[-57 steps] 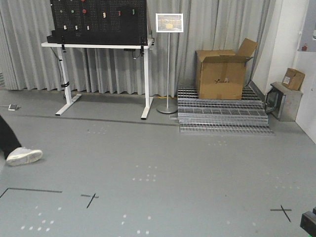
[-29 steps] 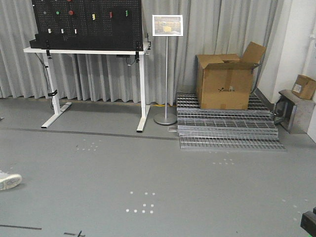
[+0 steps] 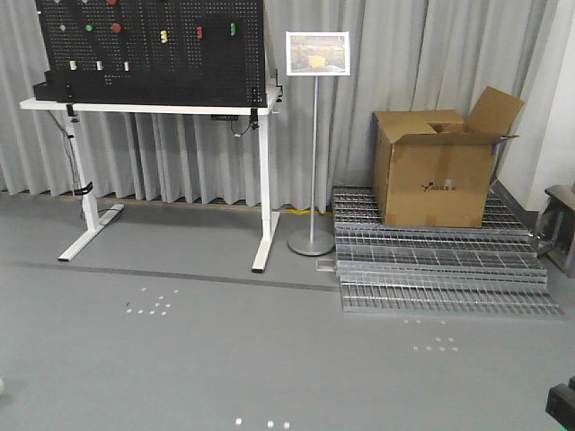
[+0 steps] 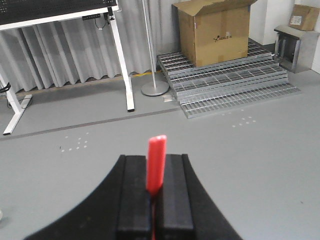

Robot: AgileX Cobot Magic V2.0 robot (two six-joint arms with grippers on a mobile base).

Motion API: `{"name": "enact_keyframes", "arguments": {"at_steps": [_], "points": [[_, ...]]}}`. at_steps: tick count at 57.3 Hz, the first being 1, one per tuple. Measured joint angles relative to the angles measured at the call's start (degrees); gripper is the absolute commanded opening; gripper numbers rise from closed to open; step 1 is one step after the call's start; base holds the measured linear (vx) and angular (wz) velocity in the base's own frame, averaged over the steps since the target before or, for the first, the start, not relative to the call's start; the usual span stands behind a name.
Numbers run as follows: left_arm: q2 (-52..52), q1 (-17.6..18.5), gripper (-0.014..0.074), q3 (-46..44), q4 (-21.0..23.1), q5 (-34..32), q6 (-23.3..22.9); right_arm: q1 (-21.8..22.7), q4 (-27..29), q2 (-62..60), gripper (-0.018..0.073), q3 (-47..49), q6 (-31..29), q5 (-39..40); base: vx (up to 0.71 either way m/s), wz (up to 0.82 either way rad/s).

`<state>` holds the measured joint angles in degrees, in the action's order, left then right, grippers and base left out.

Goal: Sort red and green spoons into left cabinet
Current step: 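Drive the base across the room toward the white cabinet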

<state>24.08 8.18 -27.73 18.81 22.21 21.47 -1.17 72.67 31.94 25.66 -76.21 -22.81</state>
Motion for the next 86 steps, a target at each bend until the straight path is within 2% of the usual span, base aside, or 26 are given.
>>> {"name": "enact_keyframes", "arguments": {"at_steps": [55, 86], "points": [[0.0, 0.0, -0.0001, 0.0, 0.0, 0.0, 0.0, 0.0, 0.0, 0.0, -0.0003, 0.0, 0.0, -0.1, 0.57, -0.19], [0.0, 0.0, -0.0001, 0.0, 0.0, 0.0, 0.0, 0.0, 0.0, 0.0, -0.0003, 0.0, 0.0, -0.1, 0.52, -0.41]]}}
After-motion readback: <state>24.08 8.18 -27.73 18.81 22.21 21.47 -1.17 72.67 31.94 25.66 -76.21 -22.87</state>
